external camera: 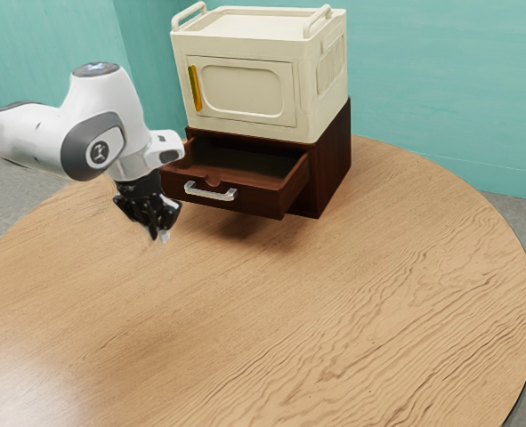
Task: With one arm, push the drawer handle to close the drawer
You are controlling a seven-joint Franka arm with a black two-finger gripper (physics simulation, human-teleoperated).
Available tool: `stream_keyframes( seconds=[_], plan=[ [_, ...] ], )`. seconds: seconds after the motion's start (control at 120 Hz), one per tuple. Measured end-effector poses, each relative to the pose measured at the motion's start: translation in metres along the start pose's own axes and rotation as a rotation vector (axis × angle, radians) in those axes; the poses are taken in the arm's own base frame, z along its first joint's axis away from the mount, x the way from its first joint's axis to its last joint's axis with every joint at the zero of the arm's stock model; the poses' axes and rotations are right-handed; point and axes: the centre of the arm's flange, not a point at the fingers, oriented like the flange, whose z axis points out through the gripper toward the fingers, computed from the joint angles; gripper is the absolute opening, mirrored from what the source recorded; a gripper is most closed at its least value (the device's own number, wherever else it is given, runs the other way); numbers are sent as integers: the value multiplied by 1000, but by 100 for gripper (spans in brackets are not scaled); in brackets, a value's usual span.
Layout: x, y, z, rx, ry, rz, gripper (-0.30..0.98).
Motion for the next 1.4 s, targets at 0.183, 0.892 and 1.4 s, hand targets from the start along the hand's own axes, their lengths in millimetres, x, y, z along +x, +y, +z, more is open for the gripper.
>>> stream_keyframes(
  seconds=[0.183,0.892,1.4],
  plan=[
    [16,-5,16,6,-13,-1,0],
    [122,-14,57,-10,76,7,-4],
    [196,-29,82,-16,150,27,-4]
  ],
)
